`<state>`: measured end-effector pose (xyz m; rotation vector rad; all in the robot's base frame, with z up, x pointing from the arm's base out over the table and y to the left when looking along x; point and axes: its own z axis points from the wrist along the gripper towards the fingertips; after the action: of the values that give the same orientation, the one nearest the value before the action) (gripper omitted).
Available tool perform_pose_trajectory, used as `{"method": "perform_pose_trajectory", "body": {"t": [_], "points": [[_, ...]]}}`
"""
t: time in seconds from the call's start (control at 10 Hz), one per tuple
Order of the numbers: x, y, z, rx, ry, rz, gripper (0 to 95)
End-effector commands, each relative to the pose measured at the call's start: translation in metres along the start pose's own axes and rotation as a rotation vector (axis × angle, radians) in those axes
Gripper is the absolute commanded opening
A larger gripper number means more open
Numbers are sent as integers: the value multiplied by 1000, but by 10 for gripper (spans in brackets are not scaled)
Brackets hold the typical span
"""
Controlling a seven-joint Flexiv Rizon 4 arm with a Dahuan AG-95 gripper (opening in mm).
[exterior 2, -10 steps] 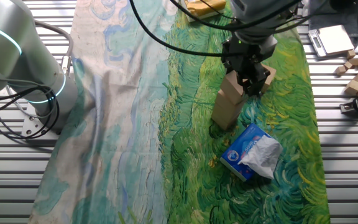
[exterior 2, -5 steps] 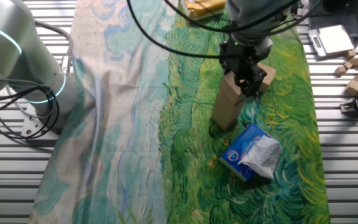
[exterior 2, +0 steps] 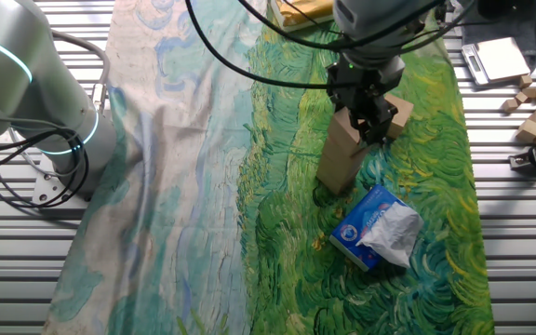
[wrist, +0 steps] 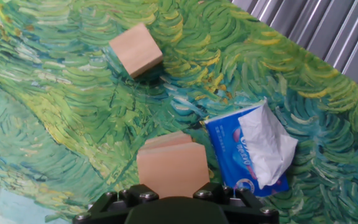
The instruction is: Stack the blocks in a vertical line of five
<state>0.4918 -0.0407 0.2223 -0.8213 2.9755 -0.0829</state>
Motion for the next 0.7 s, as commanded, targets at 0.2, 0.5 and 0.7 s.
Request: {"method": "perform_pose_trajectory", "body": {"t": [0.2,0.5,0.7], "points": [[1,1,0,19,-10,-48,0],[1,2,0,21,-12,-57,0],[1,2,0,21,-15,-59,0]]}}
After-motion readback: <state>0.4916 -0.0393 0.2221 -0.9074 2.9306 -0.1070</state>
